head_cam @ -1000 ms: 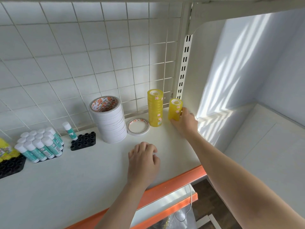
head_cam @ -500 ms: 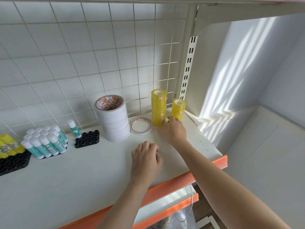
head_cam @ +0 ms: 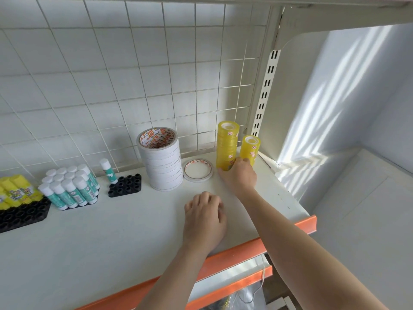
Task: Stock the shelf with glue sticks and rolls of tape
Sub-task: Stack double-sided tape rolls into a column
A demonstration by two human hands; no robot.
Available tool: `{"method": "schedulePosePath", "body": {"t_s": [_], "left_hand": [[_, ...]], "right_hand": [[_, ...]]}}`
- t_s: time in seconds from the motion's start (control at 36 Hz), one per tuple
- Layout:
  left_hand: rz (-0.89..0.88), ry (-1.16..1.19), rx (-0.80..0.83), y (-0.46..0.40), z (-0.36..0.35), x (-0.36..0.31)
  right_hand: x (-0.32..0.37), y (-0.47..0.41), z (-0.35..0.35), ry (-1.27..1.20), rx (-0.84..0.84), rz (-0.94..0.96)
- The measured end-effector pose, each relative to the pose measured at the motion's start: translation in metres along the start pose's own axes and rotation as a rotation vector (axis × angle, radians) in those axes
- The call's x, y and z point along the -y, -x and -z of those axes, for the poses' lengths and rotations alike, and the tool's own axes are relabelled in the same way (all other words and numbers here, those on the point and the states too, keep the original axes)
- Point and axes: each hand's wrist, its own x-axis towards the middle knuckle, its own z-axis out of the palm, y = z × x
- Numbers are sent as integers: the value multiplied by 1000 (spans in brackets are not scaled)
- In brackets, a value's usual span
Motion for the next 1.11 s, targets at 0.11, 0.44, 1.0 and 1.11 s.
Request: {"method": "schedulePosePath", "body": {"t_s": [0.11, 0.44, 1.0, 1.11], "left_hand": [[-10, 9, -22, 0, -1, 0], [35, 127, 102, -4, 9, 0], [126, -135, 201, 38, 96, 74], [151, -189, 288, 40, 103, 73]], "right_hand": [[1, 1, -1, 8, -22, 10], [-9, 30, -5, -6, -83, 43], [15, 53, -20, 185, 102, 560], [18, 54, -17, 247, 128, 556]]}}
